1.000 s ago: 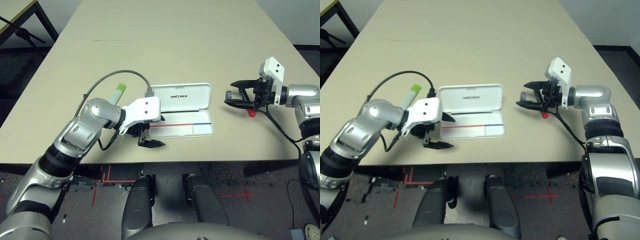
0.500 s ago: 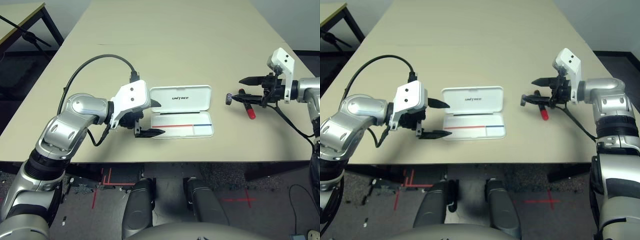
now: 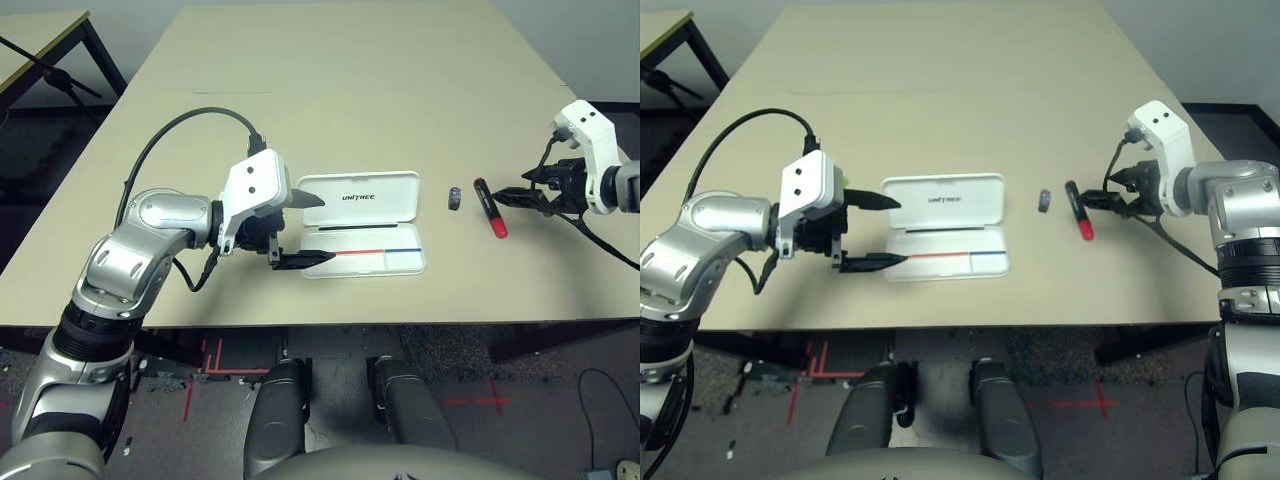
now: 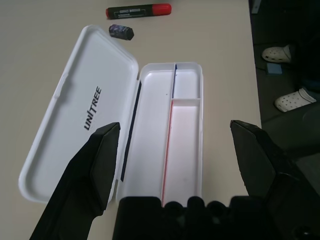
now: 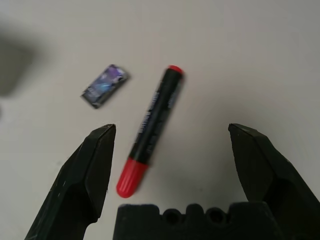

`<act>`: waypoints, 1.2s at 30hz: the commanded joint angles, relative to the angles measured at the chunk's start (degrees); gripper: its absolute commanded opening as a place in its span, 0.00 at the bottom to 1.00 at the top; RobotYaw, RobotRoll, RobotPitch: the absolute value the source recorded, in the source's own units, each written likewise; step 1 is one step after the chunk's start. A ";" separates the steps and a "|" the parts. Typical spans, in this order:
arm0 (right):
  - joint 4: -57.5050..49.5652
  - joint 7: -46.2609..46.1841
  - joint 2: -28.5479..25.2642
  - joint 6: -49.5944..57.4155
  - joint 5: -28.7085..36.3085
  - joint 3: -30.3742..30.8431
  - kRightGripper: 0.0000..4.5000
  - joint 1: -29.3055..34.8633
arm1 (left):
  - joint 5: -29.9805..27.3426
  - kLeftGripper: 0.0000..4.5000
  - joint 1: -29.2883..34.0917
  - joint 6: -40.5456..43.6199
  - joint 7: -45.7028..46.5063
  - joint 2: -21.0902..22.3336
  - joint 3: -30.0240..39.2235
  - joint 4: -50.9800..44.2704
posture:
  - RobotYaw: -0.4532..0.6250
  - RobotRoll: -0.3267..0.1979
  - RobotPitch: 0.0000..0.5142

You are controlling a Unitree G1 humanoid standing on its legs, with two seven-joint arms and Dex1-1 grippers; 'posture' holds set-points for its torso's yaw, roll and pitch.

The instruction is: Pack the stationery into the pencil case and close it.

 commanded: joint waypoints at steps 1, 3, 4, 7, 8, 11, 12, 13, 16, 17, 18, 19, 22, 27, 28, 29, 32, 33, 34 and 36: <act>1.19 -4.22 1.54 4.57 -0.34 0.32 1.00 -1.44 | 0.65 0.99 0.49 -1.13 0.17 0.33 -1.70 -0.61 | 0.43 0.62 0.31; 1.64 -5.11 2.41 6.20 0.47 0.03 1.00 -1.61 | 0.73 0.99 0.46 -1.26 0.52 0.16 -2.17 -0.71 | 0.44 0.62 0.31; 2.20 -5.68 2.76 6.67 0.50 0.06 1.00 -1.65 | 0.79 0.99 0.49 -1.28 0.71 0.03 -2.38 -0.83 | 0.44 0.62 0.31; 3.71 -6.65 3.72 7.27 0.50 0.52 1.00 -1.84 | 0.76 0.99 0.79 -1.35 1.06 -0.15 -2.74 -1.11 | 0.44 0.62 0.31; 4.08 -6.83 3.94 7.25 0.52 0.70 1.00 -1.87 | 0.73 0.99 0.92 -1.38 1.21 -0.16 -2.86 -1.23 | 0.44 0.62 0.31; 6.01 -7.66 4.93 6.35 0.34 1.21 1.00 -2.09 | 0.59 0.99 1.13 -1.36 1.68 -0.18 -3.18 -1.55 | 0.45 0.62 0.31; 6.65 -7.75 5.20 5.90 0.23 1.52 1.00 -2.08 | 0.55 0.99 1.15 -1.29 1.84 -0.20 -3.27 -1.69 | 0.46 0.62 0.31; 7.28 -7.84 5.50 5.54 0.16 1.84 1.00 -2.10 | 0.53 0.99 1.15 -1.26 1.94 -0.18 -3.32 -1.76 | 0.46 0.62 0.31; 9.55 -8.17 6.51 3.83 -0.21 2.90 1.00 -2.21 | 0.49 0.99 1.14 -1.19 2.14 -0.04 -3.43 -1.92 | 0.46 0.62 0.31; 10.31 -8.25 6.75 3.21 -0.35 3.14 1.00 -2.29 | 0.48 0.99 1.14 -1.10 2.22 -0.01 -3.49 -2.06 | 0.46 0.62 0.31; 11.25 -8.34 7.15 2.56 -0.45 3.33 1.00 -2.48 | 0.46 0.99 1.13 -1.02 2.28 0.02 -3.54 -2.16 | 0.46 0.62 0.31; 12.27 -8.33 7.71 2.03 -0.39 3.39 1.00 -2.75 | 0.43 0.99 1.12 -0.96 2.31 0.06 -3.59 -2.23 | 0.46 0.62 0.31; 15.25 -8.86 9.03 -0.16 -0.86 3.65 1.00 -3.43 | 0.33 0.99 1.15 -0.75 2.44 0.10 -3.70 -2.51 | 0.47 0.62 0.31; 19.57 -9.58 10.21 -3.74 -1.76 3.93 1.00 -4.65 | 0.20 0.99 1.18 -0.35 2.74 0.14 -3.76 -3.00 | 0.48 0.62 0.30; 20.18 -9.58 10.36 -4.17 -1.90 3.88 1.00 -4.88 | 0.17 0.99 1.24 -0.20 2.83 0.16 -3.74 -3.21 | 0.48 0.62 0.30; 20.66 -9.52 10.44 -4.47 -1.99 3.85 0.92 -5.08 | 0.14 1.00 1.28 -0.09 2.90 0.18 -3.73 -3.34 | 0.48 0.62 0.30; 21.91 -9.58 10.72 -5.10 -2.23 3.63 0.72 -5.68 | 0.01 1.00 1.29 0.24 3.06 0.31 -3.66 -3.62 | 0.49 0.62 0.30; 22.26 -9.55 10.77 -5.27 -2.31 3.59 0.63 -5.84 | 0.01 1.00 1.30 0.33 3.08 0.34 -3.64 -3.68 | 0.49 0.62 0.30; 22.49 -9.47 10.77 -5.34 -2.38 3.57 0.54 -5.96 | -0.01 1.00 1.31 0.44 3.12 0.36 -3.61 -3.76 | 0.49 0.62 0.30; 22.63 -9.16 10.55 -5.33 -2.45 3.55 0.37 -6.02 | -0.02 1.00 1.26 0.65 3.21 0.35 -3.58 -3.90 | 0.49 0.62 0.30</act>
